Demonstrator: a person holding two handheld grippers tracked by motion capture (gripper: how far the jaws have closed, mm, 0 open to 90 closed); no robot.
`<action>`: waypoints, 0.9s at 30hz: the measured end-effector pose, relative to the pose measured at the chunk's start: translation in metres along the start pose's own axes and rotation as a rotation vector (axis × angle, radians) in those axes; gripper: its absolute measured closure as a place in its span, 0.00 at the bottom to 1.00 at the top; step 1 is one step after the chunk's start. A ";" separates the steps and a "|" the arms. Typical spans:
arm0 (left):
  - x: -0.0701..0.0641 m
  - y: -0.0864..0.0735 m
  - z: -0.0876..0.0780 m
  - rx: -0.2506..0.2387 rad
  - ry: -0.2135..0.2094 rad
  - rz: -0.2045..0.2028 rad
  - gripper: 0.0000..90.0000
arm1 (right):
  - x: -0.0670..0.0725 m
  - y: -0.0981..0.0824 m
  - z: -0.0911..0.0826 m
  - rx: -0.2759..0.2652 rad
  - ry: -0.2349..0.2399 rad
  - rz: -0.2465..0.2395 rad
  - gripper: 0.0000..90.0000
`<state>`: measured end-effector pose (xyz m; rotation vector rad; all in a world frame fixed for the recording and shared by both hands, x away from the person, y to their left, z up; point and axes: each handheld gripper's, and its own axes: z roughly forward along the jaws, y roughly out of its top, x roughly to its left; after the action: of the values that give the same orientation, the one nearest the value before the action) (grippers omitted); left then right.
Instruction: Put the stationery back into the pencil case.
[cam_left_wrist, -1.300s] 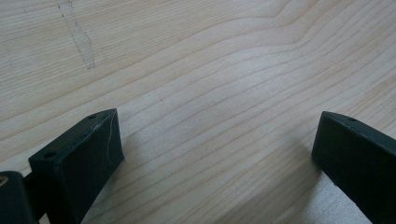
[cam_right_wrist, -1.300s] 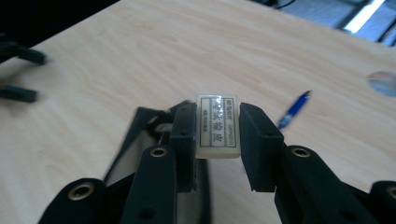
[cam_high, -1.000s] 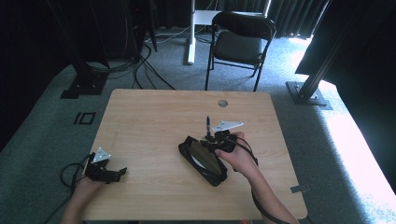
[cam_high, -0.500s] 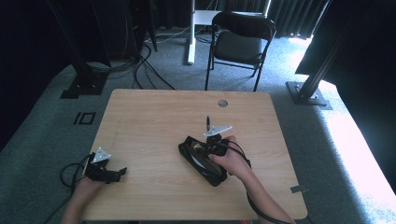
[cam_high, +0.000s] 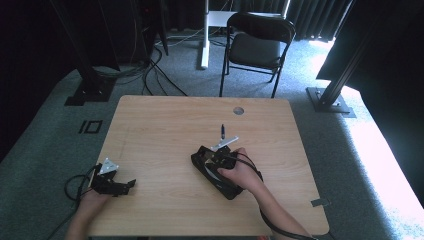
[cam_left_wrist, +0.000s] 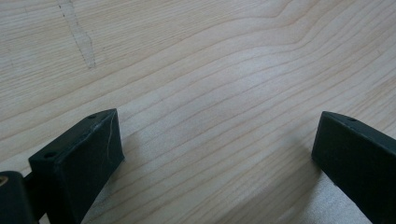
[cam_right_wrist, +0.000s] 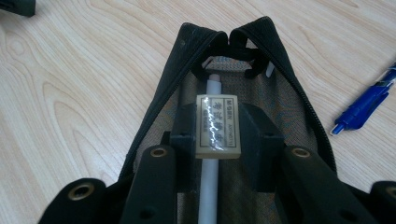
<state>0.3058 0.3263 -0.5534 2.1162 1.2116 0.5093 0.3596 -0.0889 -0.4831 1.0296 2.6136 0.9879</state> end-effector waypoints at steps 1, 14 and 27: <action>0.000 0.000 0.000 0.000 0.000 0.000 0.02 | 0.000 0.000 0.000 0.004 0.001 -0.003 0.76; 0.000 0.000 0.000 0.000 0.000 0.000 0.02 | 0.001 0.001 -0.003 -0.002 0.036 -0.004 0.71; 0.000 0.000 0.000 -0.001 0.000 -0.002 0.02 | -0.033 0.012 -0.044 -0.189 -0.024 0.086 0.70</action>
<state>0.3057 0.3262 -0.5535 2.1141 1.2134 0.5086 0.3747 -0.1271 -0.4441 1.1072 2.4188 1.2069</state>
